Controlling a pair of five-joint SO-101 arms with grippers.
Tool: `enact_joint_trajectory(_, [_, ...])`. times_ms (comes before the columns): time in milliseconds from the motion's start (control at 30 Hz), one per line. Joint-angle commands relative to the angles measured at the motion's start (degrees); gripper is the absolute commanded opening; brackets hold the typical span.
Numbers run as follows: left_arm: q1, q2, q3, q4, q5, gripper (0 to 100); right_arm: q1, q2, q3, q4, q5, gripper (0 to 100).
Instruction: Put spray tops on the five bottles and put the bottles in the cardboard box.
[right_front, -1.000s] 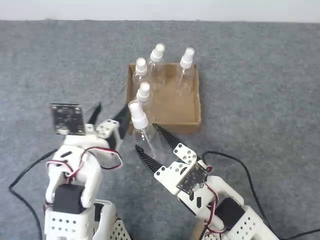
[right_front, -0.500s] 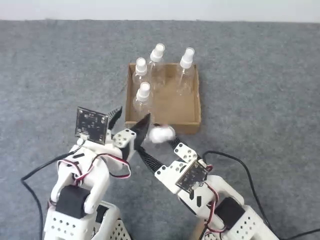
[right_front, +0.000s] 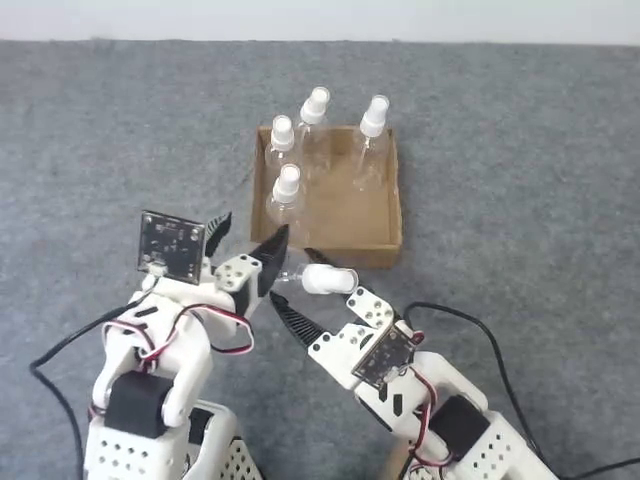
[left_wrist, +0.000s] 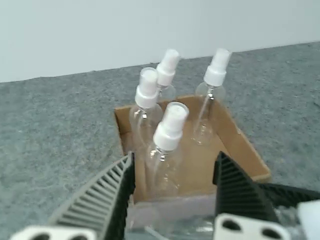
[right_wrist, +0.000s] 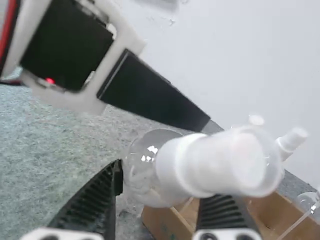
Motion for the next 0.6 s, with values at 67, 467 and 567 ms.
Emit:
enact_joint_trajectory(67, [-5.5, -1.1, -6.7, 0.4, 0.1, 24, 3.6, -1.2, 1.1, -0.3, 0.6, 3.7])
enact_joint_trajectory(467, [-22.9, -1.1, -2.2, 0.0, 1.1, 24, 4.4, -1.2, -13.2, 16.0, 0.6, 3.7])
enact_joint_trajectory(567, [-25.8, -1.1, -0.4, -0.1, 5.5, 24, 6.4, -1.2, -17.1, 20.6, 0.6, 3.7])
